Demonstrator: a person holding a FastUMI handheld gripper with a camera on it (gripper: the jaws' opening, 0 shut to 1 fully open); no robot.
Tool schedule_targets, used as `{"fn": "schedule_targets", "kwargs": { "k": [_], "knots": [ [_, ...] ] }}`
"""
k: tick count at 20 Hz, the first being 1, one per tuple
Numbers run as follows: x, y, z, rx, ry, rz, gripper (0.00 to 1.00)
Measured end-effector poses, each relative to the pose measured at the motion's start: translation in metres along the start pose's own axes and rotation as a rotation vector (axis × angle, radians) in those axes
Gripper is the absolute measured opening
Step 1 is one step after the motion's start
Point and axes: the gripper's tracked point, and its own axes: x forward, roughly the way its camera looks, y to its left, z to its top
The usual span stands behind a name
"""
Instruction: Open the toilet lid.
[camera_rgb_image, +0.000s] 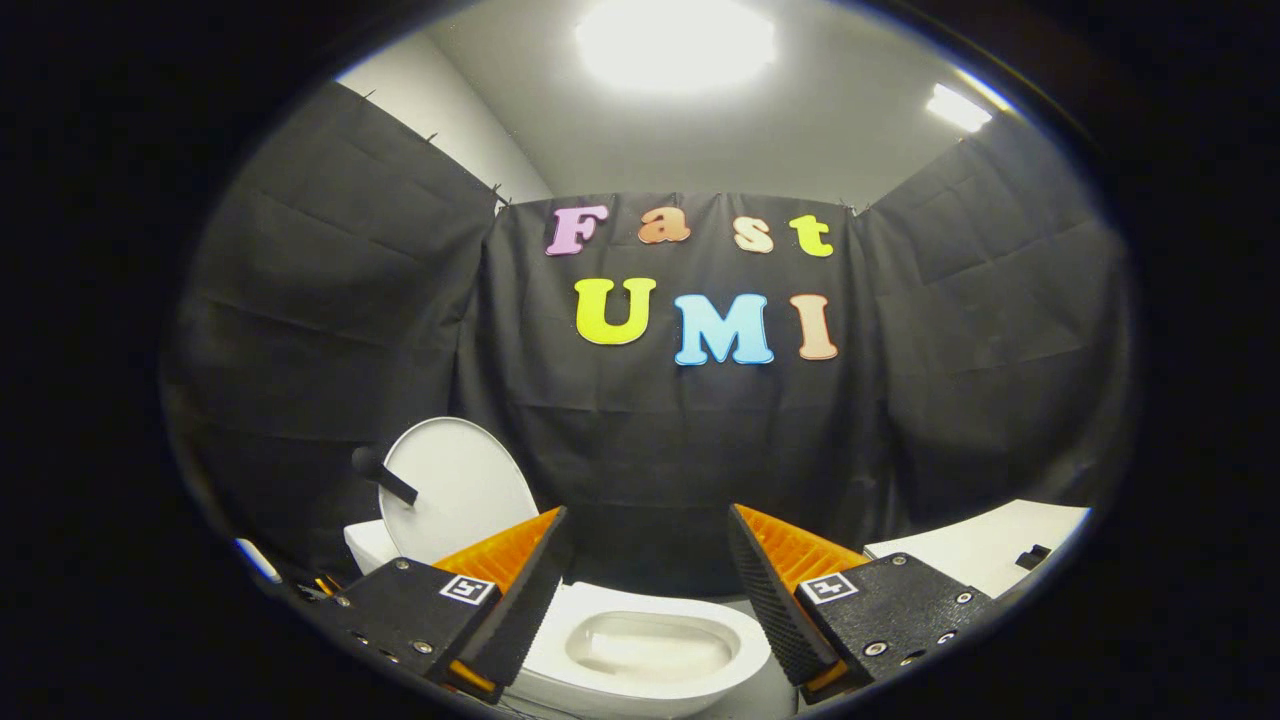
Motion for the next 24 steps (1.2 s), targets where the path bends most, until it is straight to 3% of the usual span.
{"fn": "schedule_targets", "kwargs": {
  "k": [10,24],
  "knots": [
    [-0.013,-0.019,-0.038,-0.013,0.005,-0.031,0.95],
    [-0.018,-0.022,-0.041,-0.007,0.004,-0.026,0.95]
  ]
}}
